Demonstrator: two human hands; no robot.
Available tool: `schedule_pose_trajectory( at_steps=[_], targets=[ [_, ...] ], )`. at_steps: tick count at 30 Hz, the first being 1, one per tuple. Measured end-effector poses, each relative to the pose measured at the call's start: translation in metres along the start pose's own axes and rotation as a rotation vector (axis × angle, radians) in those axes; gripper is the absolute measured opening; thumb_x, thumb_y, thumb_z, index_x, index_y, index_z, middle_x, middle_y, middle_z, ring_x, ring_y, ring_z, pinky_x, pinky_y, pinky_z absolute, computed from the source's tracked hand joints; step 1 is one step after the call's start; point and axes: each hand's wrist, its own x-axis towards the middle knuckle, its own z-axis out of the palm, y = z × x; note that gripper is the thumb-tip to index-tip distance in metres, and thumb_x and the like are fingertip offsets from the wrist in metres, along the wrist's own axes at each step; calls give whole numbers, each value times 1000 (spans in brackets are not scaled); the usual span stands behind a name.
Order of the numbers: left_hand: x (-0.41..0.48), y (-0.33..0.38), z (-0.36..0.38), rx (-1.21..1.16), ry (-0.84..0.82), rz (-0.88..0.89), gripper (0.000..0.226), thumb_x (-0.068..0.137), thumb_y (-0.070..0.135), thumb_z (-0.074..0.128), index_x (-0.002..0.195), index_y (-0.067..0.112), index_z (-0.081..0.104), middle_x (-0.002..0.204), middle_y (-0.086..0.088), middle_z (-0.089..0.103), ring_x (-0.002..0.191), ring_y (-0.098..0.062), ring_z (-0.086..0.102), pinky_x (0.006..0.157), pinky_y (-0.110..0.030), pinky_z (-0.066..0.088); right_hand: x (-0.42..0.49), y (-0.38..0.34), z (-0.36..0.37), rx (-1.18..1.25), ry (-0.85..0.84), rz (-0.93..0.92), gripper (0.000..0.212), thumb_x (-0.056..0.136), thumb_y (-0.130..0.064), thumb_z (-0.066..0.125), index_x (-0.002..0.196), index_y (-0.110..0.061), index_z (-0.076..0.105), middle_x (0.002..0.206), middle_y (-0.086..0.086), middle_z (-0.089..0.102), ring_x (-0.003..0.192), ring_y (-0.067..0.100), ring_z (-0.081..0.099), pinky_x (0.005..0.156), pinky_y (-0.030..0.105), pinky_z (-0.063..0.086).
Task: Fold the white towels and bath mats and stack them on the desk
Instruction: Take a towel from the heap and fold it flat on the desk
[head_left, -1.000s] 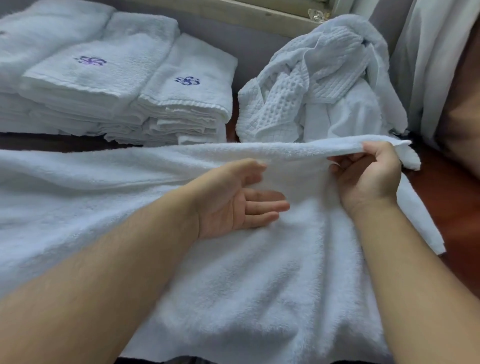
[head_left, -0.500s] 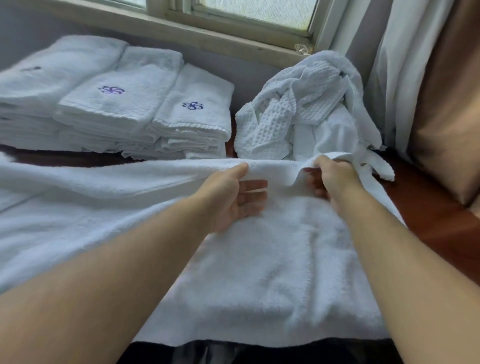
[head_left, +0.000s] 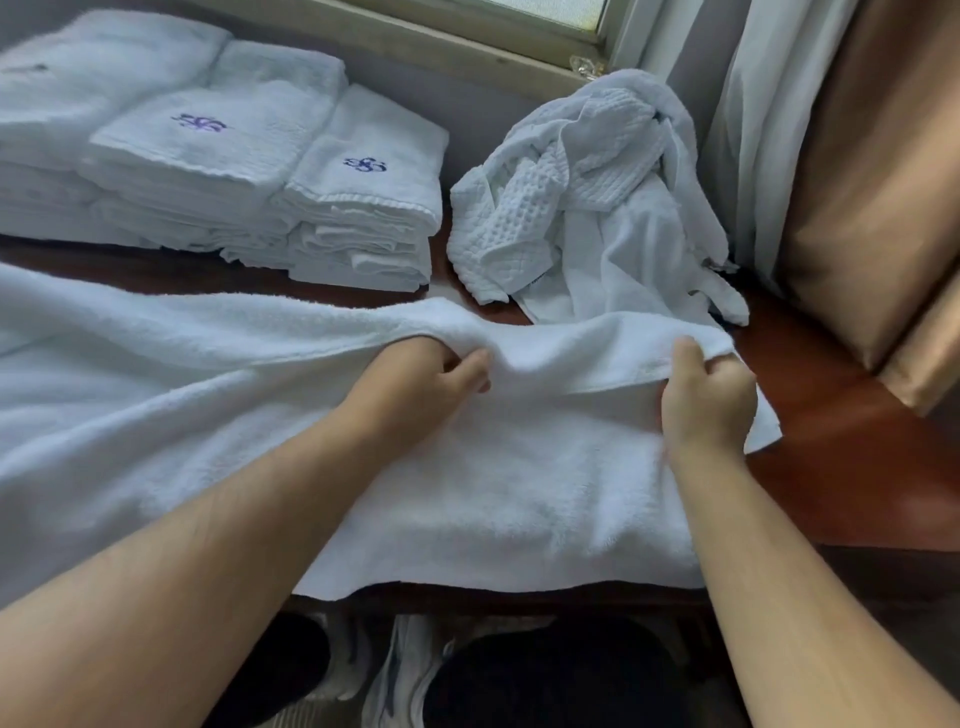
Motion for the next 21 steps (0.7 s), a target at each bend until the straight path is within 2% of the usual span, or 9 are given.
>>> schedule_pose_trajectory(
  at_steps=[4, 7, 10, 12, 14, 15, 17, 19, 21],
  targets=[
    [1, 0, -1, -200, 61, 11, 53, 101, 52, 44, 69, 22, 74, 71, 13, 73, 61, -3, 62, 73, -32, 52, 0, 2, -3, 8, 158, 4, 28, 92, -26, 50, 65, -21, 51, 65, -10, 57, 59, -1, 55, 50, 14, 37],
    [3, 2, -1, -211, 101, -10, 62, 100, 52, 34, 63, 19, 73, 67, 11, 72, 56, -1, 60, 69, -28, 49, 0, 2, 0, -61, 175, -9, 36, 97, -22, 45, 61, -17, 45, 62, -5, 51, 58, 6, 47, 46, 11, 30],
    [2, 3, 1, -29, 154, -20, 56, 93, 46, 37, 56, 17, 69, 51, 8, 64, 48, -7, 58, 58, -25, 41, 0, 5, 0, -155, 146, -53, 33, 94, -10, 44, 62, -17, 40, 68, 1, 48, 63, 19, 43, 48, 14, 30],
    [1, 4, 5, 113, 180, -5, 54, 88, 46, 37, 56, 9, 60, 47, 0, 59, 43, -15, 53, 50, -31, 41, -2, 6, 0, -202, 101, -80, 21, 87, -3, 48, 79, -20, 57, 91, 1, 54, 80, 18, 45, 57, 16, 29],
    [1, 3, 8, 201, 188, 22, 48, 87, 46, 40, 55, 10, 49, 44, 2, 52, 41, -17, 46, 44, -30, 35, -4, 7, 0, -237, 89, -88, 45, 83, 1, 53, 124, -17, 61, 117, 0, 50, 92, 13, 45, 64, 10, 32],
    [1, 2, 8, 225, 189, 37, 48, 88, 44, 41, 53, 11, 44, 43, 3, 48, 41, -17, 43, 42, -29, 30, -5, 7, 0, -252, 107, -86, 55, 82, 1, 56, 133, -17, 55, 125, 2, 48, 92, 15, 46, 66, 13, 34],
    [1, 0, 9, 253, 202, 58, 51, 90, 42, 43, 51, 10, 38, 41, 2, 44, 39, -18, 41, 42, -28, 26, -8, 4, -1, -293, 148, -119, 56, 79, 2, 59, 133, -14, 55, 129, 13, 47, 99, 28, 51, 76, 26, 37],
    [-1, 2, 9, 292, 203, 59, 57, 94, 45, 42, 49, 10, 39, 40, 0, 44, 38, -16, 41, 43, -28, 25, -14, -3, -2, -420, 190, -297, 47, 76, 2, 63, 122, -7, 63, 124, 21, 50, 110, 39, 50, 85, 35, 37],
    [-2, 8, 6, 392, 115, 54, 65, 97, 54, 37, 49, 11, 43, 45, 1, 47, 45, -15, 47, 47, -29, 27, -20, -12, 1, -515, 133, -559, 35, 76, 0, 65, 111, -3, 68, 116, 21, 56, 107, 42, 52, 87, 45, 42]
  ],
)
